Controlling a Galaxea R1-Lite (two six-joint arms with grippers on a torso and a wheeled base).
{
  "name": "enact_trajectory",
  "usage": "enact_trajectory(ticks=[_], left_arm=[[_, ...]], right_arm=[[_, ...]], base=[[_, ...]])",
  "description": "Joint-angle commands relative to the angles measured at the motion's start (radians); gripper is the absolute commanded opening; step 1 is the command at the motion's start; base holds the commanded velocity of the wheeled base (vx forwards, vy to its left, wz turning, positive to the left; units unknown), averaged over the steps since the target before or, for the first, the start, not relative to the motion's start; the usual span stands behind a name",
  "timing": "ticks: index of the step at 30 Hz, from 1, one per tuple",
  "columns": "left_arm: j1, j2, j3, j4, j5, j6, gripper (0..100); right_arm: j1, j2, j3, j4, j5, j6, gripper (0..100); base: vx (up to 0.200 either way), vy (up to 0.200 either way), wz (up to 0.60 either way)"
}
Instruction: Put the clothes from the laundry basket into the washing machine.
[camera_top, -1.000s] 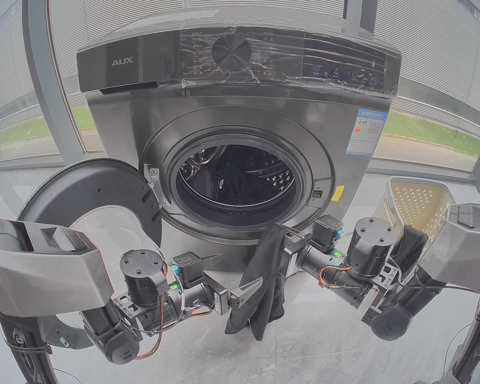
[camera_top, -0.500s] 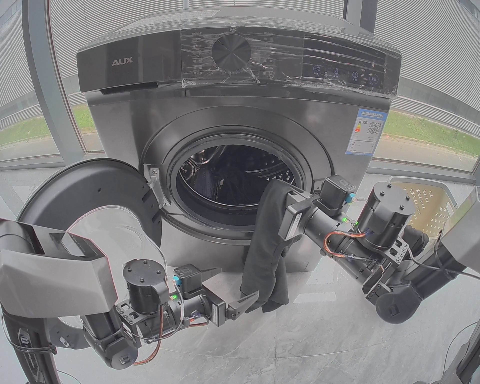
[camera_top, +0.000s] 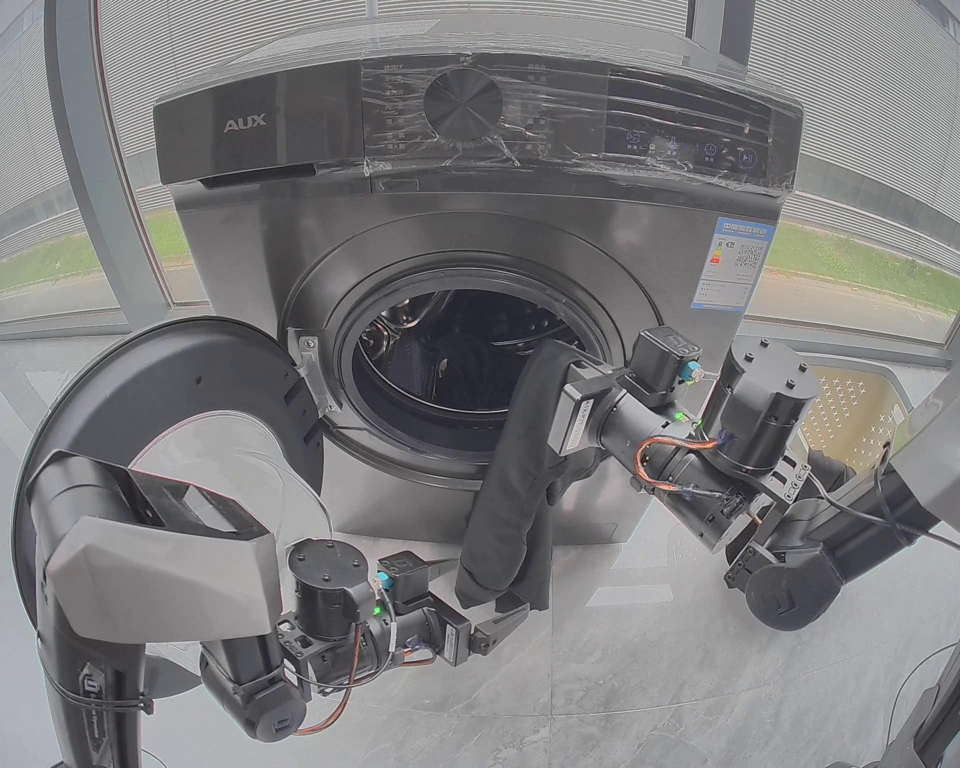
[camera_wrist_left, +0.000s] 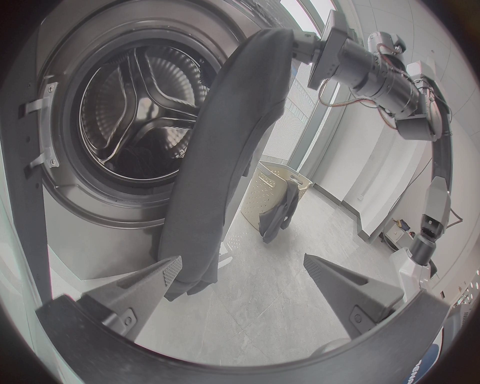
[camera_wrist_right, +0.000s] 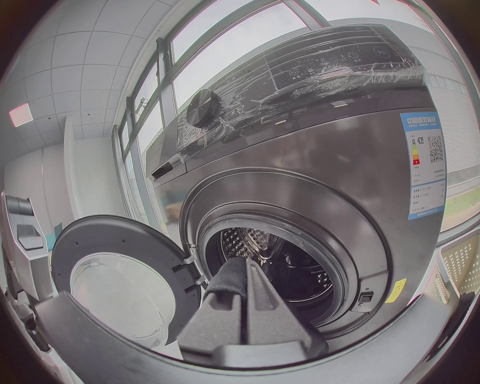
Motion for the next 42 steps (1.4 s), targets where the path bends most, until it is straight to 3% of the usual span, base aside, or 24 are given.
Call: enact_trajectory(ticks=[1,3,7,10,18,32,33,42], left_arm=[[0.002,0.096,-0.08,0.0,0.016,-0.001,100],[0.002,0.106,-0.108,0.001,0.031,-0.001,100],[0.01,0.163,-0.18,0.001,0.114,0.017,100],[0.013,0.183,-0.215,0.003,0.134,0.02,100],[0.011,0.189,-0.232,0.001,0.119,0.019,100],[0.025,0.29,-0.395,0.006,0.134,0.019,100],[0.031,0.294,-0.398,0.004,0.134,0.022,0],[0.037,0.251,-0.358,0.001,0.134,0.026,0]], right_arm=[[0.008,-0.015,-0.003,0.007,-0.009,0.001,0],[0.009,-0.017,0.001,0.006,-0.011,0.001,0],[0.012,-0.024,0.004,0.007,-0.011,0.001,0],[0.026,-0.026,0.006,0.006,-0.012,0.003,0],[0.037,-0.023,0.007,0.004,-0.012,0.004,0],[0.07,-0.017,0.026,-0.006,-0.037,0.015,0],[0.069,-0.017,0.026,-0.006,-0.037,0.015,0],[0.054,-0.015,0.029,-0.01,-0.037,0.015,0]], base=[[0.0,0.0,0.0],[0.0,0.0,0.0],[0.0,0.0,0.0],[0.0,0.0,0.0],[0.0,0.0,0.0],[0.0,0.0,0.0],[0.0,0.0,0.0],[0.0,0.0,0.0]])
